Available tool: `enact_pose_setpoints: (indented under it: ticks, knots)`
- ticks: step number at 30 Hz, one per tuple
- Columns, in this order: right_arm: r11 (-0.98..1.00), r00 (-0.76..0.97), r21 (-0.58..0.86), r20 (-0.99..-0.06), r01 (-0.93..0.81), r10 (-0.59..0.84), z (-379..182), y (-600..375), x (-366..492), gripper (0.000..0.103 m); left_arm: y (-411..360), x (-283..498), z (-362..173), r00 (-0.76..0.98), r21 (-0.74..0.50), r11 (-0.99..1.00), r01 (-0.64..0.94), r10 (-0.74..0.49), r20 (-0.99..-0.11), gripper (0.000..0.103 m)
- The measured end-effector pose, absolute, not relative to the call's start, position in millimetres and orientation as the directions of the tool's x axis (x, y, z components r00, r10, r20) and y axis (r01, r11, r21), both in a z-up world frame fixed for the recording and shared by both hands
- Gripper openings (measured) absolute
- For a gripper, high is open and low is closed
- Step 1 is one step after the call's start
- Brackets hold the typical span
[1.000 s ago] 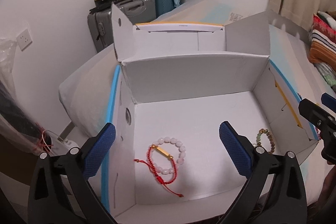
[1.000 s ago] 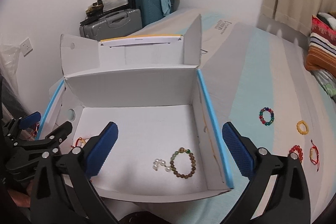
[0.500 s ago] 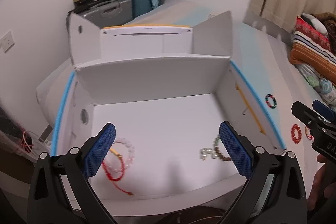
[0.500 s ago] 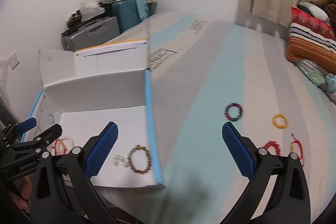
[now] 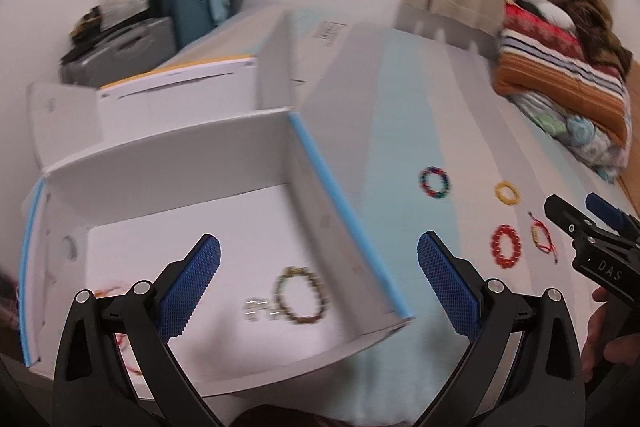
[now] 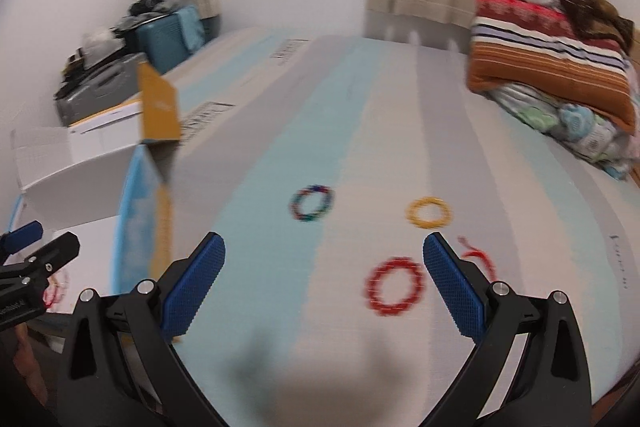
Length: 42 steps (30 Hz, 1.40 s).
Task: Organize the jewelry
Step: 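Move both tools back toward the bracelets left on the bed, then grasp the multicolour glass bracelet with the left tool while the right tool grasps the red cord bracelet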
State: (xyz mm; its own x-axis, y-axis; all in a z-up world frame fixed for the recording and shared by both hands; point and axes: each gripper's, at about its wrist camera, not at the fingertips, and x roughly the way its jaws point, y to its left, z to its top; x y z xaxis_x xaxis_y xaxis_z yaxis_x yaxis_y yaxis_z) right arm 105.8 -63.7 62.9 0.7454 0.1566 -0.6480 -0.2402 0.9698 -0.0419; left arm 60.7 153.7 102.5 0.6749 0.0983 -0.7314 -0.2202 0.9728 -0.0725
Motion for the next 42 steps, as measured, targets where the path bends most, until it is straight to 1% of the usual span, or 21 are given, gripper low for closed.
enact_pose_setpoints:
  ticks: [4,8,11,13,17,21,26,29,33,36,39,41,42]
  knots:
    - [0.983,0.753,-0.042,-0.648,-0.18,0.111,62,-105,115,0.095,119,79,107,0.682,-0.062,0.986,-0.157,0.063,-0.729,0.097]
    - [0.989,0.754,-0.046,-0.653,-0.138,0.075,57,-142,124,0.095,90,101,105,0.69,-0.093,0.99,-0.105,0.005,-0.724,0.097]
    - [0.991,0.764,-0.067,-0.643,-0.115,0.045,48,-163,131,0.095,67,127,93,0.689,-0.122,0.992,-0.037,-0.063,-0.722,0.097]
    - [0.993,0.753,-0.068,-0.657,-0.101,0.032,40,-173,140,0.095,51,147,78,0.676,-0.086,0.996,-0.016,-0.053,-0.735,0.097]
    - [0.993,0.742,-0.085,-0.671,-0.076,-0.001,18,-183,155,0.095,34,174,56,0.664,-0.1,0.995,0.016,-0.085,-0.743,0.097]
    - [0.99,0.723,-0.114,-0.69,-0.077,-0.024,-8,-190,173,0.095,24,202,30,0.647,-0.085,0.996,0.013,-0.073,-0.759,0.097]
    - [0.994,0.69,-0.103,-0.722,-0.032,-0.052,-40,-209,199,0.095,16,232,-3,0.626,-0.057,0.998,0.018,-0.056,-0.778,0.097]
    - [0.997,0.674,-0.077,-0.737,-0.022,-0.042,-56,-217,206,0.095,12,252,-21,0.615,-0.027,1.0,0.016,-0.031,-0.788,0.097]
    - [0.998,0.655,-0.065,-0.755,-0.013,-0.04,-79,-228,211,0.09,13,275,-42,0.588,0.026,0.999,-0.038,0.043,-0.808,0.096]
    - [0.999,0.629,-0.034,-0.777,-0.016,-0.017,-96,-237,218,0.083,16,286,-54,0.579,0.007,0.999,-0.045,0.032,-0.815,0.096]
    - [1.0,0.633,-0.013,-0.774,-0.016,0.0,-102,-240,219,0.082,17,289,-60,0.582,0.004,0.999,-0.04,0.027,-0.813,0.096]
    - [1.0,0.636,-0.012,-0.771,-0.029,0.009,-102,-239,217,0.076,18,291,-61,0.585,0.001,0.999,-0.041,0.025,-0.81,0.095]
    - [0.999,0.641,-0.006,-0.767,-0.033,0.016,-102,-239,216,0.071,18,292,-61,0.586,-0.001,0.999,-0.042,0.023,-0.81,0.094]
